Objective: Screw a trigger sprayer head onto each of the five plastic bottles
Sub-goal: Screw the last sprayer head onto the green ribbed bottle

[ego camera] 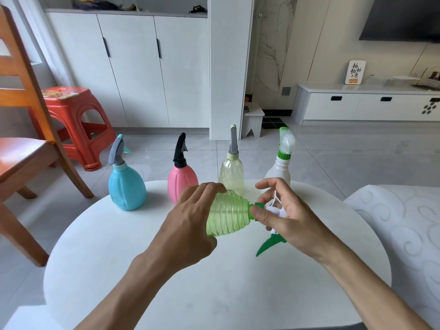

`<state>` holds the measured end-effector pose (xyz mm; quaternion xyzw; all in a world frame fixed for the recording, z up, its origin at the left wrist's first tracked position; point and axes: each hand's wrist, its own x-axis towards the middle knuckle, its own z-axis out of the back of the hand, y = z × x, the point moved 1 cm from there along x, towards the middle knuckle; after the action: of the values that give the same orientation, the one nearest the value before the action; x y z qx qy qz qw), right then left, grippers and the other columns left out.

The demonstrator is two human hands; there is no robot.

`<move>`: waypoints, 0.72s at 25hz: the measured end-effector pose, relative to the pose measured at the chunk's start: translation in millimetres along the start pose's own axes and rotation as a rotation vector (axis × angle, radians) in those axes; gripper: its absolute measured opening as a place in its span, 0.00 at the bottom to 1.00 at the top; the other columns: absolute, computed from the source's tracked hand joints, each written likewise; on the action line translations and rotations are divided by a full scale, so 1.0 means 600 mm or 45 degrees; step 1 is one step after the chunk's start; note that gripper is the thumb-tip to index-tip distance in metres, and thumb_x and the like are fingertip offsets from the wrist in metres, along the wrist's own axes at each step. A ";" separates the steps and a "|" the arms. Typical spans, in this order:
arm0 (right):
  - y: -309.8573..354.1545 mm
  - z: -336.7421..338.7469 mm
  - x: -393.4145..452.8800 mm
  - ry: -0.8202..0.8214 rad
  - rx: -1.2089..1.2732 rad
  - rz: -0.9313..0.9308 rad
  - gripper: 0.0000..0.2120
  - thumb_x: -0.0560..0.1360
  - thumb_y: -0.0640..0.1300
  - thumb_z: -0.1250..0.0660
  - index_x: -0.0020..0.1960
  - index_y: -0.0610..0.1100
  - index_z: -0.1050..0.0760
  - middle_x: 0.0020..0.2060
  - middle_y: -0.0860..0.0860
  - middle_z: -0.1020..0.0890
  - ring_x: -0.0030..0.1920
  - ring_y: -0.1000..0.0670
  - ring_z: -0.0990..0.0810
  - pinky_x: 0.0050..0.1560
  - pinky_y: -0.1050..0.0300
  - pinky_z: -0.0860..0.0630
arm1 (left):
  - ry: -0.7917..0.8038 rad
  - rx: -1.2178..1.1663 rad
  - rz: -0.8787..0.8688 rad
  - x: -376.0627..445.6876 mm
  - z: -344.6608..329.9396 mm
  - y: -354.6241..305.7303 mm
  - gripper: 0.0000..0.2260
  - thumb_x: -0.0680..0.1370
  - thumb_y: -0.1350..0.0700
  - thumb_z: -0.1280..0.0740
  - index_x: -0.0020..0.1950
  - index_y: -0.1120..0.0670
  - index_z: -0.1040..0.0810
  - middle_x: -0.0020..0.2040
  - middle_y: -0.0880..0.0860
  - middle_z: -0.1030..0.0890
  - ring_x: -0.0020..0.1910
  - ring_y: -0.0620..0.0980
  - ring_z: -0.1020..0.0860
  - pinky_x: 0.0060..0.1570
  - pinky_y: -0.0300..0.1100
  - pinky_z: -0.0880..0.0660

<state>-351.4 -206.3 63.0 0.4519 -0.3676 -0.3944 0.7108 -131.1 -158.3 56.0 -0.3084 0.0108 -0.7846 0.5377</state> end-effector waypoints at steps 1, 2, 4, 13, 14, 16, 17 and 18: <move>0.000 -0.001 -0.001 -0.001 0.018 0.002 0.17 0.70 0.53 0.28 0.56 0.59 0.29 0.41 0.52 0.26 0.38 0.52 0.22 0.39 0.58 0.27 | -0.006 0.009 -0.005 0.001 0.000 -0.001 0.39 0.58 0.64 0.26 0.66 0.47 0.34 0.62 0.42 0.27 0.61 0.48 0.31 0.51 0.43 0.25; 0.001 0.000 -0.001 -0.016 0.008 0.007 0.16 0.70 0.53 0.28 0.56 0.59 0.28 0.40 0.52 0.26 0.37 0.52 0.22 0.38 0.58 0.26 | -0.013 0.025 -0.014 0.002 -0.001 -0.003 0.40 0.58 0.64 0.26 0.67 0.47 0.34 0.62 0.42 0.27 0.61 0.49 0.31 0.51 0.44 0.25; 0.004 0.003 -0.002 -0.048 -0.036 -0.017 0.13 0.72 0.56 0.30 0.54 0.58 0.28 0.36 0.52 0.26 0.33 0.52 0.21 0.37 0.56 0.25 | -0.016 0.077 -0.043 0.001 -0.004 -0.008 0.40 0.58 0.65 0.26 0.68 0.49 0.33 0.64 0.44 0.26 0.62 0.50 0.30 0.52 0.44 0.24; 0.007 0.012 -0.005 0.026 0.055 -0.170 0.14 0.71 0.55 0.28 0.54 0.58 0.26 0.38 0.54 0.21 0.34 0.52 0.21 0.34 0.56 0.24 | -0.157 0.310 -0.082 -0.001 -0.013 -0.032 0.40 0.61 0.53 0.18 0.71 0.56 0.27 0.62 0.57 0.21 0.59 0.63 0.23 0.54 0.56 0.22; 0.006 0.013 -0.005 0.020 0.095 -0.170 0.14 0.72 0.51 0.27 0.55 0.57 0.26 0.40 0.51 0.22 0.34 0.52 0.21 0.35 0.58 0.23 | -0.157 0.305 -0.083 -0.001 -0.015 -0.034 0.40 0.60 0.54 0.19 0.72 0.56 0.27 0.62 0.57 0.21 0.59 0.63 0.23 0.54 0.56 0.22; 0.011 0.013 -0.005 -0.022 0.124 -0.192 0.08 0.76 0.50 0.30 0.53 0.55 0.26 0.38 0.46 0.22 0.32 0.51 0.22 0.34 0.60 0.24 | -0.151 0.287 -0.087 -0.002 -0.018 -0.035 0.41 0.61 0.55 0.19 0.72 0.56 0.28 0.63 0.57 0.21 0.59 0.62 0.24 0.55 0.56 0.23; 0.012 0.013 -0.003 -0.024 0.130 -0.213 0.05 0.78 0.51 0.32 0.52 0.54 0.25 0.38 0.46 0.21 0.32 0.51 0.21 0.34 0.60 0.25 | -0.150 0.284 -0.087 -0.002 -0.019 -0.035 0.41 0.61 0.55 0.19 0.72 0.55 0.28 0.63 0.57 0.21 0.59 0.62 0.24 0.55 0.56 0.23; 0.012 0.015 -0.003 -0.001 0.137 -0.225 0.06 0.78 0.50 0.31 0.53 0.54 0.26 0.39 0.47 0.21 0.33 0.51 0.21 0.36 0.60 0.24 | -0.149 0.276 -0.086 -0.001 -0.020 -0.033 0.41 0.61 0.55 0.20 0.72 0.55 0.28 0.63 0.57 0.21 0.60 0.62 0.24 0.55 0.56 0.23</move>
<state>-358.4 -206.0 72.7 0.5200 -0.3472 -0.4352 0.6478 -153.2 -153.2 52.9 -0.2940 -0.1159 -0.7795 0.5408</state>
